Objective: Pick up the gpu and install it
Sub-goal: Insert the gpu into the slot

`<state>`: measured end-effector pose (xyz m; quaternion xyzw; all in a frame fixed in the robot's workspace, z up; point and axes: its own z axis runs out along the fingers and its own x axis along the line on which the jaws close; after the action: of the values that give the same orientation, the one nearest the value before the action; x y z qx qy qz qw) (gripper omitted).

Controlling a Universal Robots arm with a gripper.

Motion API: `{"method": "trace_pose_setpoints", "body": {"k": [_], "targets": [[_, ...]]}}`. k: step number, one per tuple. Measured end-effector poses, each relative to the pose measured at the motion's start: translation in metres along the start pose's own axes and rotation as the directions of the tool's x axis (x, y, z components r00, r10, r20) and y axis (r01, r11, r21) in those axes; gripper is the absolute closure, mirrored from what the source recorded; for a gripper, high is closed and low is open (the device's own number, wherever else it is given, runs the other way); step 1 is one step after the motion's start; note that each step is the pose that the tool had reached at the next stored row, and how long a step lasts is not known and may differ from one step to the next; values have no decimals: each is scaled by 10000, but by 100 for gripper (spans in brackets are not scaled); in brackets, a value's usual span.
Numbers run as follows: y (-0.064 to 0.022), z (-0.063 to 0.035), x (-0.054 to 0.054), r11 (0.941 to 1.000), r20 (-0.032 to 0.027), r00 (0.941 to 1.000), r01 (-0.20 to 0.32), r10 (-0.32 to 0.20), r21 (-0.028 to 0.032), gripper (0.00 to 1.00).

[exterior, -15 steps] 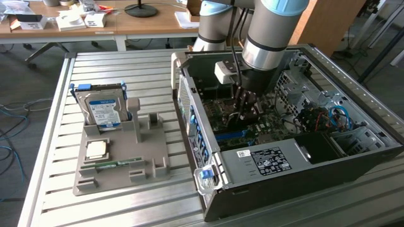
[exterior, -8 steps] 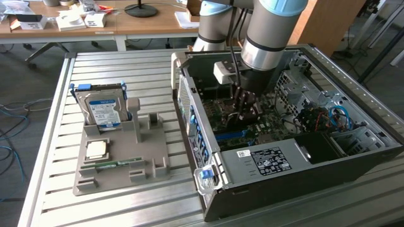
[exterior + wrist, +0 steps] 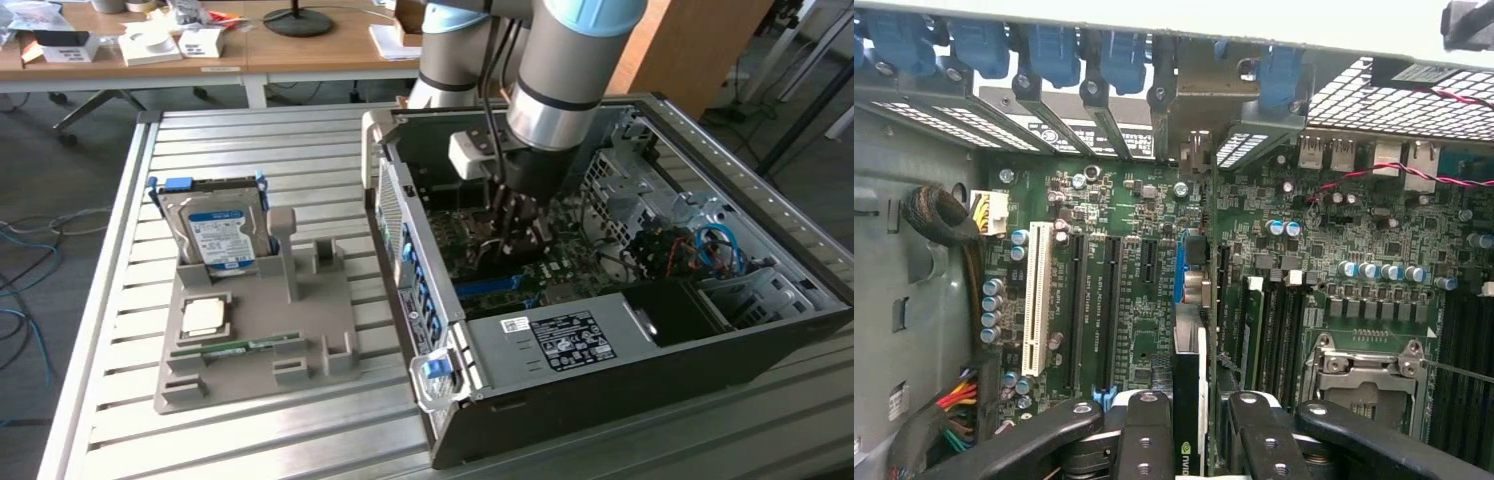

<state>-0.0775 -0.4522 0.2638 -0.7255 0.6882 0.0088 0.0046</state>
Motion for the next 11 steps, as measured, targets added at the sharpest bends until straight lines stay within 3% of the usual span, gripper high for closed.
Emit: {"method": "trace_pose_setpoints", "body": {"k": [11], "targets": [[13,55,0,10000,-1,10000,0,0,0,74]]}}
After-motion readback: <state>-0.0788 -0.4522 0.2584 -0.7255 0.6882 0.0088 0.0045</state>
